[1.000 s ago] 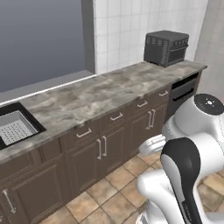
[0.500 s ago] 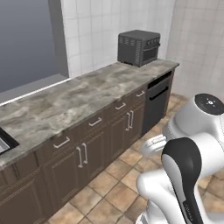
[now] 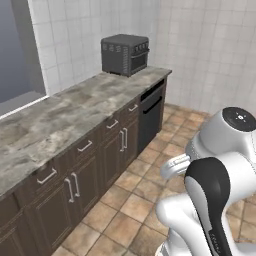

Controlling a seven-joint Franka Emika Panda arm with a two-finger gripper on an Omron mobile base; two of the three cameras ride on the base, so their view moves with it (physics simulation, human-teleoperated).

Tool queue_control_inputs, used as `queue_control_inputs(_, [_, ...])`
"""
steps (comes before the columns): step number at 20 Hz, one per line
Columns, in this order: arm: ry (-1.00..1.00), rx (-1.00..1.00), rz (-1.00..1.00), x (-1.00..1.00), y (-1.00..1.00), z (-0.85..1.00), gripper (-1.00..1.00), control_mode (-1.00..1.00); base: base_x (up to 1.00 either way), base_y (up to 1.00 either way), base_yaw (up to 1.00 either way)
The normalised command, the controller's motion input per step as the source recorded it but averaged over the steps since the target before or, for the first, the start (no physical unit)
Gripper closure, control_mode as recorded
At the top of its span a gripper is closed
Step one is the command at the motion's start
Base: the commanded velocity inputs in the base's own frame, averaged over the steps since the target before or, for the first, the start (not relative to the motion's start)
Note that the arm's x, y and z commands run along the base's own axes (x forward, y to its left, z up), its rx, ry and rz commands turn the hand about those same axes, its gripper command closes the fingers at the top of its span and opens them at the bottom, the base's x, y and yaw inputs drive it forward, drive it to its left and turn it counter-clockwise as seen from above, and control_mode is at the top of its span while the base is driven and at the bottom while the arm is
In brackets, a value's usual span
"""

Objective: Four empty soda cans are scattered around the kitchen. Gather all the cans and cluster them next to the stove for recycling.

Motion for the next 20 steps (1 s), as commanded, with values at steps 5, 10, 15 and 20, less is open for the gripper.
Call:
queue_control_inputs(5, [0.00,0.00,0.00,0.00,0.00,0.00,-1.00,1.00,0.07,-0.18,-0.35])
queue_control_inputs(10, [0.00,0.00,0.00,0.00,0.00,0.00,-1.00,1.00,0.03,-0.14,-0.37])
queue_control_inputs(15, [0.00,0.00,0.00,0.00,0.00,0.00,-1.00,1.00,0.13,-0.15,-0.38])
queue_control_inputs(20, [0.00,0.00,0.00,0.00,0.00,0.00,-1.00,1.00,0.15,-0.14,-0.39])
